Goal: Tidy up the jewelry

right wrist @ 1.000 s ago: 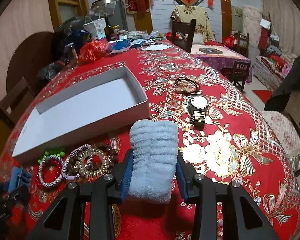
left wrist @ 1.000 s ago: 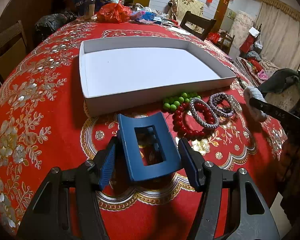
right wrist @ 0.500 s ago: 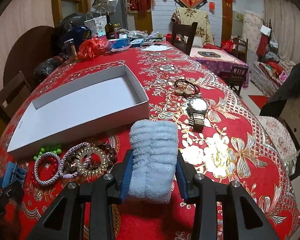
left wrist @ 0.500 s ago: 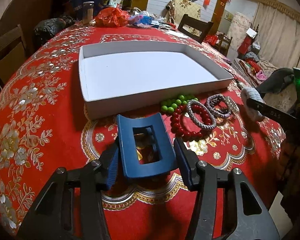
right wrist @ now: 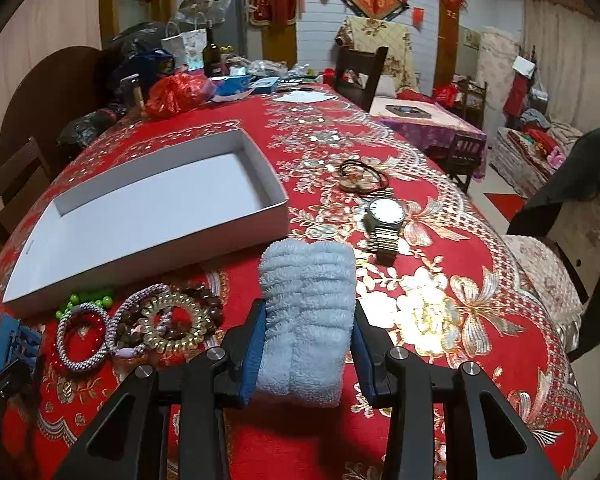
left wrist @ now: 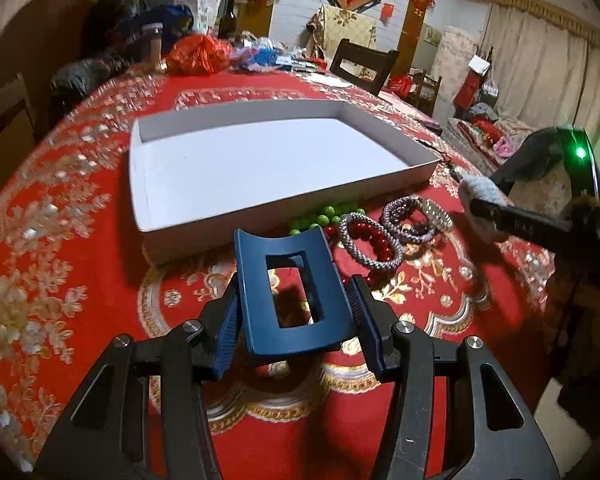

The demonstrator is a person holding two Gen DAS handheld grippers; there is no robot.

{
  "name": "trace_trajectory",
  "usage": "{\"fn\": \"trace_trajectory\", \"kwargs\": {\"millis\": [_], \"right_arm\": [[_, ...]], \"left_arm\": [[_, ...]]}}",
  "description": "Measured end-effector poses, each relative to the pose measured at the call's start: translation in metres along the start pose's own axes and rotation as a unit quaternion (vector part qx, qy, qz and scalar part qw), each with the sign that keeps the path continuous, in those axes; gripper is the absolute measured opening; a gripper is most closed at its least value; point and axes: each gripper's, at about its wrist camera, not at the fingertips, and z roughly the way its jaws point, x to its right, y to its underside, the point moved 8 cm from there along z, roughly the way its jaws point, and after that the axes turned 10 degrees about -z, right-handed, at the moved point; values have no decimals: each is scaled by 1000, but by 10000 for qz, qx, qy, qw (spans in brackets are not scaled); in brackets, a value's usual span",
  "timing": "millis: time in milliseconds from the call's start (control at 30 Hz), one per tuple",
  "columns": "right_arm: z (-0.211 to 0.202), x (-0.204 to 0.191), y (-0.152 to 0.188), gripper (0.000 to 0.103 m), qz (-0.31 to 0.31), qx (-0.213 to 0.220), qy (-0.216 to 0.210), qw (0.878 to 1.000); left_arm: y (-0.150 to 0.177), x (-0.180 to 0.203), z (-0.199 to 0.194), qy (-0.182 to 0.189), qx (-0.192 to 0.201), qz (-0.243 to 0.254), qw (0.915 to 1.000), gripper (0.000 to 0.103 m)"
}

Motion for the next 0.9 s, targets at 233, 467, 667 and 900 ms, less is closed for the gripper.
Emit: {"fn": "trace_trajectory", "kwargs": {"millis": [233, 467, 667, 900], "right_arm": [[2, -1, -1, 38, -34, -51, -50, 10000], [5, -2, -1, 38, -53, -95, -61, 9999], [5, -2, 1, 38, -61, -105, -55, 9999], [6, -3, 1, 38, -79, -124, -60, 9999]], "left_arm": [[2, 2, 3, 18, -42, 31, 10000, 50], [3, -4, 5, 107, -142, -166, 9997, 50], [4, -3, 5, 148, -167, -162, 9996, 50], [4, -3, 5, 157, -191, -162, 9996, 50]]}}
